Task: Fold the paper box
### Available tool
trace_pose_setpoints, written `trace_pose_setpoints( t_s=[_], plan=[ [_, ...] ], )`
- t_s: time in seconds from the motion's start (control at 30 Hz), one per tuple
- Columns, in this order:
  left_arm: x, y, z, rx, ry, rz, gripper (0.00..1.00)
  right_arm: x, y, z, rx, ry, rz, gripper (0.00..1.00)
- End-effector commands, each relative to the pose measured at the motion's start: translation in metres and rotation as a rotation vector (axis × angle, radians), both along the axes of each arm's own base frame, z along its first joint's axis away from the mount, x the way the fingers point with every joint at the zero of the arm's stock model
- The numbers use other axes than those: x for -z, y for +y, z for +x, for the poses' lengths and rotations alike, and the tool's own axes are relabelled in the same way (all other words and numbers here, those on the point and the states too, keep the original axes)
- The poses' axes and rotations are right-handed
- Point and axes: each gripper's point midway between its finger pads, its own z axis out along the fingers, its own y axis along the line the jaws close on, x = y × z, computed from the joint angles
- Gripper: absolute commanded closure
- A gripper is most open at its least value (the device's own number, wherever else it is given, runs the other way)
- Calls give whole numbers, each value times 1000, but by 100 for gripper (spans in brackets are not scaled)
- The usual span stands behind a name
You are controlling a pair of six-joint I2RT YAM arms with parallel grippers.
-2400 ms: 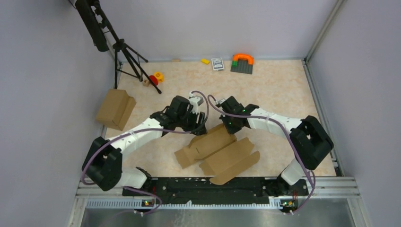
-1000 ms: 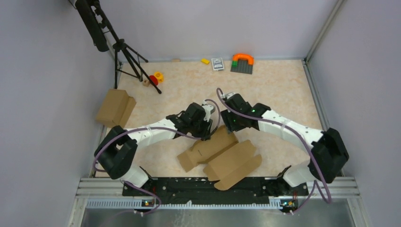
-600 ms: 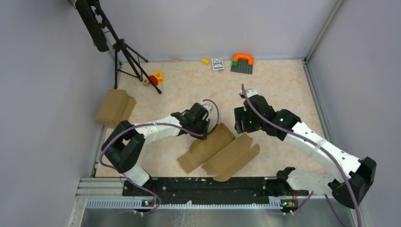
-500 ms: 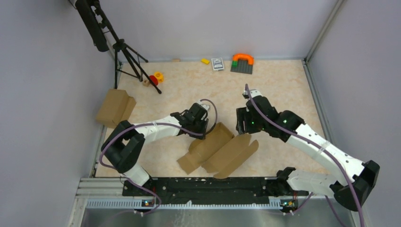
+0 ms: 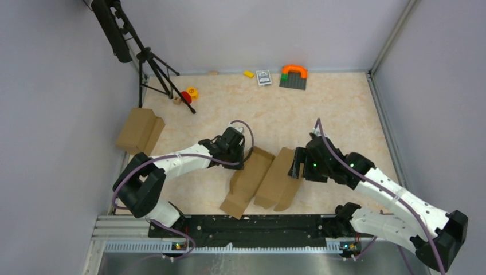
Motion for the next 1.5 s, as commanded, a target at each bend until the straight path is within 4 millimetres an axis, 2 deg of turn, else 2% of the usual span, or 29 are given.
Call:
trace_pose_setpoints(
  t_s=[0.0, 0.13, 0.27, 0.5, 0.77, 0.87, 1.0, 1.3, 1.47],
  plan=[
    [-8, -3, 2, -21, -23, -31, 69, 15, 21, -16, 28, 46, 201, 25],
    [-9, -3, 1, -19, -22, -35, 69, 17, 42, -17, -18, 44, 318, 30],
    [-10, -4, 0, -14, -25, -38, 68, 13, 54, -7, -60, 23, 317, 34],
    [-20, -29, -8, 88, -25, -109, 66, 5, 76, 9, -152, -8, 308, 37],
    [-18, -39, -12, 122, -14, -114, 64, 7, 83, 27, -211, -44, 231, 38],
    [-16, -36, -14, 95, -11, -109, 61, 8, 88, 35, -265, -65, 195, 34],
    [-23, -34, -19, 83, -28, -152, 57, 7, 87, 49, -316, -98, 143, 31],
    [-27, -46, -31, 155, 2, -230, 52, 7, 96, 62, -409, -79, 145, 29],
    [-26, -50, -31, 152, 16, -238, 52, 7, 102, 69, -454, -76, 156, 29]
  ],
)
